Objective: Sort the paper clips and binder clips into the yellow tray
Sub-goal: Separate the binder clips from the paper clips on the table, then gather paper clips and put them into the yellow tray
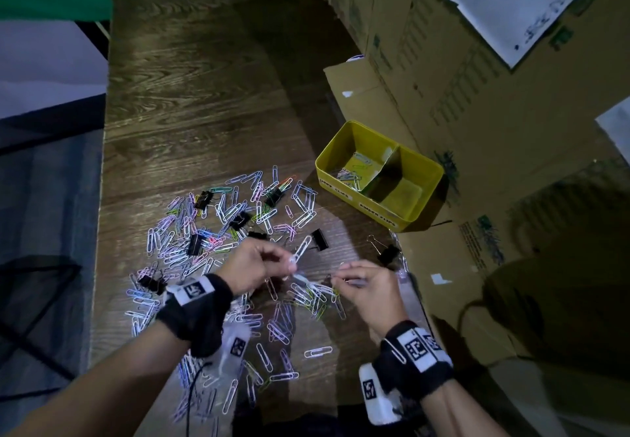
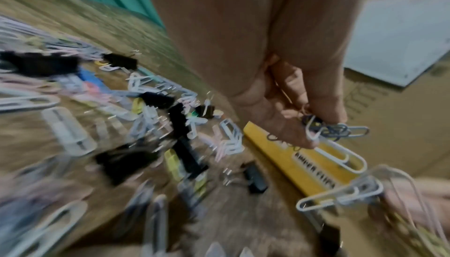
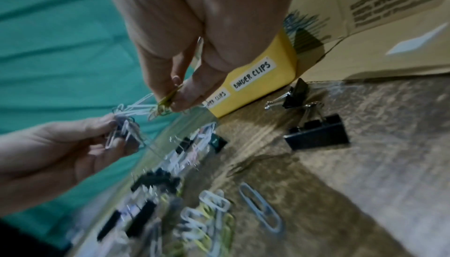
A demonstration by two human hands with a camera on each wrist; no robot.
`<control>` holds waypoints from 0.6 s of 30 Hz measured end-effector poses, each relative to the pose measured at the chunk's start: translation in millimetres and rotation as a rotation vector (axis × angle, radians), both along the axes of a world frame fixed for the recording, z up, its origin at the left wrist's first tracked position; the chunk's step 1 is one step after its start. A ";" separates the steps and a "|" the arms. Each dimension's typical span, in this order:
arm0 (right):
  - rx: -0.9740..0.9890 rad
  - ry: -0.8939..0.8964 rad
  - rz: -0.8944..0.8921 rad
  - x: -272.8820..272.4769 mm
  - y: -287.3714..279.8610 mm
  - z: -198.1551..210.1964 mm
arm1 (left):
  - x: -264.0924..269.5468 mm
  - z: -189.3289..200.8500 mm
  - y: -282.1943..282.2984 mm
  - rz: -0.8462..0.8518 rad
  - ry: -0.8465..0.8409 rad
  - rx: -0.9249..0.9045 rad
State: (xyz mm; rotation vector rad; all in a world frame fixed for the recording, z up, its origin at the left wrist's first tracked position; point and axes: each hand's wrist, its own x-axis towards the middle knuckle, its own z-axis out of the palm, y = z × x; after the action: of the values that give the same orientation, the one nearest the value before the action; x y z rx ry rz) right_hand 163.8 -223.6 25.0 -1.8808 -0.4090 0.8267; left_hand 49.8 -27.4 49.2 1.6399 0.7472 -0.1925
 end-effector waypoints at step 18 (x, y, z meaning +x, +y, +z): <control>0.498 0.158 -0.453 83.4 56.8 89.8 | 187.1 9.5 15.7 -0.501 -0.054 0.644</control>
State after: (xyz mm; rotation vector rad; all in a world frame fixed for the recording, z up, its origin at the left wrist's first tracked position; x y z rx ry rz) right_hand 247.2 -166.8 114.8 -1.3567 -0.0679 0.5015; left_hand 236.8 -11.7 58.6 2.4255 0.3511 -0.2782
